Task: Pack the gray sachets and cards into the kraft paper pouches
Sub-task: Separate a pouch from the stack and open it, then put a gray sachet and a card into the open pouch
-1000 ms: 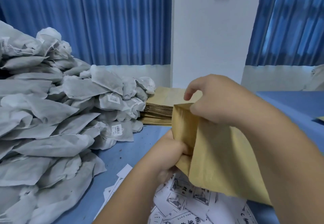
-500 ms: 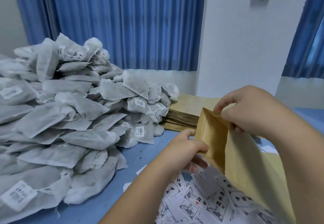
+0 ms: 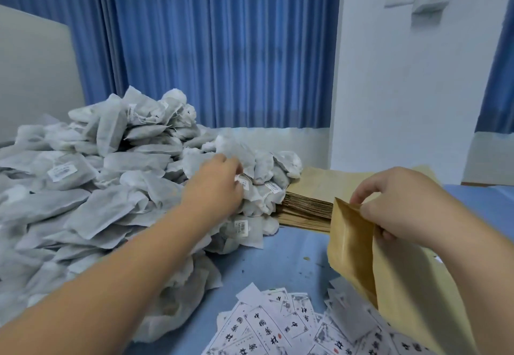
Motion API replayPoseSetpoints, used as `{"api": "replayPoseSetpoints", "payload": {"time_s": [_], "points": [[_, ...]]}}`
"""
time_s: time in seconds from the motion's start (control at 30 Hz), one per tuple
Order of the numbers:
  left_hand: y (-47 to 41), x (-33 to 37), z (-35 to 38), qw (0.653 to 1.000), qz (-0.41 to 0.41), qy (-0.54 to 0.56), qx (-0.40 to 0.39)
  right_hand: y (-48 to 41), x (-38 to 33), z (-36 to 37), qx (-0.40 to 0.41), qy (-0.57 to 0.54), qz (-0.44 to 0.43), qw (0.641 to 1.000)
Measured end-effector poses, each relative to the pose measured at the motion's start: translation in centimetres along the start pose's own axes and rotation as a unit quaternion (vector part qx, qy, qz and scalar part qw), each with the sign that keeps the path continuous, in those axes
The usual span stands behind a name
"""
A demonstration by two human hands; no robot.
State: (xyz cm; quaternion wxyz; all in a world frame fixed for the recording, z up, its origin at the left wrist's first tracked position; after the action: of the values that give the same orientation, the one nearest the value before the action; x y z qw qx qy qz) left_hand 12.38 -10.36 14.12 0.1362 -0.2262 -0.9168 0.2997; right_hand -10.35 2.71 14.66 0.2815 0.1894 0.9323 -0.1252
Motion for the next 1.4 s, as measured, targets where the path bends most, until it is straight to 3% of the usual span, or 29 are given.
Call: {"api": "replayPoseSetpoints", "payload": {"time_s": [0.07, 0.13, 0.2, 0.4, 0.53, 0.7, 0.83, 1.03, 1.13, 1.23, 1.3, 1.4], "points": [[-1.8, -0.8, -0.1, 0.983, 0.061, -0.168, -0.033, -0.3, 0.2, 0.3, 0.0, 0.008, 0.002, 1.0], [-3.3, -1.0, 1.0, 0.933, 0.144, -0.319, -0.078, -0.6, 0.3, 0.5, 0.0, 0.012, 0.003, 1.0], [-4.3, -1.2, 2.2, 0.899, 0.19, -0.38, -0.112, -0.8, 0.3, 0.7, 0.003, 0.02, -0.001, 1.0], [-7.2, -2.7, 4.4, 0.892, 0.139, -0.373, -0.214, -0.9, -0.1, 1.3, 0.012, 0.051, -0.009, 0.999], [-8.9, -4.0, 4.3, 0.927, 0.081, -0.311, -0.194, -1.2, -0.1, 1.4, 0.006, 0.066, -0.01, 0.998], [-9.0, -5.4, 5.7, 0.931, 0.069, -0.289, -0.211, -1.3, 0.1, 1.1, 0.014, 0.067, -0.02, 0.997], [-8.9, -5.0, 5.4, 0.937, 0.094, -0.286, -0.18, -1.4, 0.1, 1.2, 0.01, 0.063, -0.025, 0.998], [-8.6, -4.3, 4.0, 0.984, 0.064, -0.121, -0.11, -1.4, 0.2, 1.1, 0.006, 0.05, -0.028, 0.998], [-7.9, -2.3, 1.2, 0.997, 0.07, 0.005, -0.017, -1.4, 0.5, 0.7, 0.007, 0.034, -0.025, 0.999], [-4.9, 1.5, -1.9, 0.973, 0.108, 0.191, 0.077, -1.5, 0.8, 0.1, 0.008, 0.023, -0.023, 0.999], [-2.0, 4.6, -2.8, 0.937, 0.141, 0.309, 0.076, -1.5, 0.9, -0.2, 0.006, 0.022, -0.024, 0.999], [1.9, 8.2, -2.4, 0.899, 0.182, 0.396, 0.047, -1.4, 1.2, -0.5, -0.002, 0.011, -0.026, 1.0]]}}
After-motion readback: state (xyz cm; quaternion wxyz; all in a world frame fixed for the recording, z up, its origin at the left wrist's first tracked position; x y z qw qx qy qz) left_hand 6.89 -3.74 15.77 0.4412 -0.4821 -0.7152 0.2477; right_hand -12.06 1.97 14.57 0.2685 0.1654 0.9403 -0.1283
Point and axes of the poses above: each hand's wrist, its own y-axis away from the middle knuckle, its own z-axis out of the palm, x = y × z, the point moved 8 cm from there along -y, towards the middle knuckle, and after that the axes turned 8 degrees about z, right-handed, at the moved point
